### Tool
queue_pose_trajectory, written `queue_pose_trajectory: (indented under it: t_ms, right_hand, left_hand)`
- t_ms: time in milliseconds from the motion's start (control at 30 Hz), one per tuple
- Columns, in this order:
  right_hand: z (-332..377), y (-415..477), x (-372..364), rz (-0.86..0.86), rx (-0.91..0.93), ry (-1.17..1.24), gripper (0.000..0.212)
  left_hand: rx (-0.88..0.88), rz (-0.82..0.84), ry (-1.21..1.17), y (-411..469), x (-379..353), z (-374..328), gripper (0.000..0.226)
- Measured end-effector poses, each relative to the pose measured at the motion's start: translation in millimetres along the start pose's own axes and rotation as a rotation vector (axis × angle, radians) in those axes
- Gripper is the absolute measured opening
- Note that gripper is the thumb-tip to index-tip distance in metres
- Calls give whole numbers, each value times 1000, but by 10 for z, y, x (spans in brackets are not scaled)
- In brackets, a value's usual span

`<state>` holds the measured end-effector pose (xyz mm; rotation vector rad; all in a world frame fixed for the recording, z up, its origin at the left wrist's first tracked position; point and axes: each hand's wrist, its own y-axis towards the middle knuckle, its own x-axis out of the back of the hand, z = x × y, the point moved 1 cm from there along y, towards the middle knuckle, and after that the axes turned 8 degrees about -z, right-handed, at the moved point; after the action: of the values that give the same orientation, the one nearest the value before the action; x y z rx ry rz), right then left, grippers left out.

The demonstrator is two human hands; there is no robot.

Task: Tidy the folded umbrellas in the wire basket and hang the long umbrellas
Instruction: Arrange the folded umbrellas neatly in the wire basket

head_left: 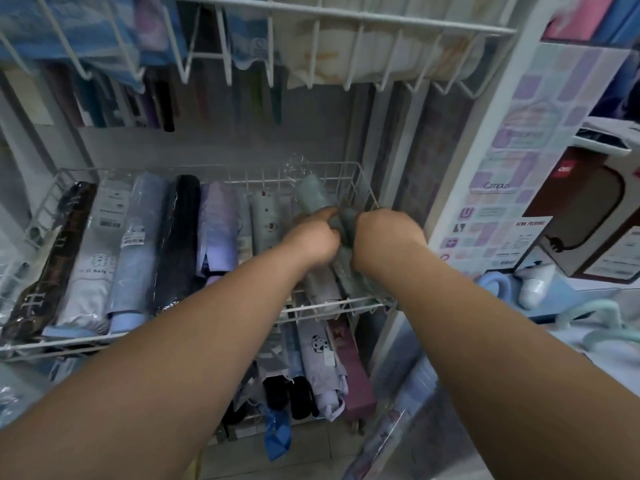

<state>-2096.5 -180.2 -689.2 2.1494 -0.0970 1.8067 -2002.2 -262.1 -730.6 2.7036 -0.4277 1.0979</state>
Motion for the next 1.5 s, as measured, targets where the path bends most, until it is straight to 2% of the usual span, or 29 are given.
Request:
queue_pose_trajectory:
  t_ms: [233,433,667,867,1000,1133,1300,1433,1500]
  right_hand:
    - [-35,7,-4,-15,34,6,29]
    - [-34,-66,-11,-50,38,54,23]
    - [-93,-116,19,-189,-4,166,20]
    - [-79,-124,56,-307,-35,264,28]
    - [-22,-104,99,-323,-54,358,32]
    - [69,-76,66,-317,-47,418,42]
    - [316,-52,-5,-315,-78,617,41]
    - [478,-68,-6,-288,-93,756,43]
    - [503,-66,-5,-278,-97,774,43]
  left_hand:
    - [56,-29,1,151,-104,-82,46]
    - [40,-215,-34,67,-171,-115,38]
    - [-22,-348,-192,17,-95,-147,45]
    - [-94,-440,-176,-11,211,-137,44]
    - [-84,-421,-149,-9,496,-95,43]
    - [-67,-358,7,-12,764,24,44]
    - [18,-223,435,-61,893,143,48]
    - [2,-133,494,-143,882,230,45]
    - [-12,-130,489,-199,808,235,55]
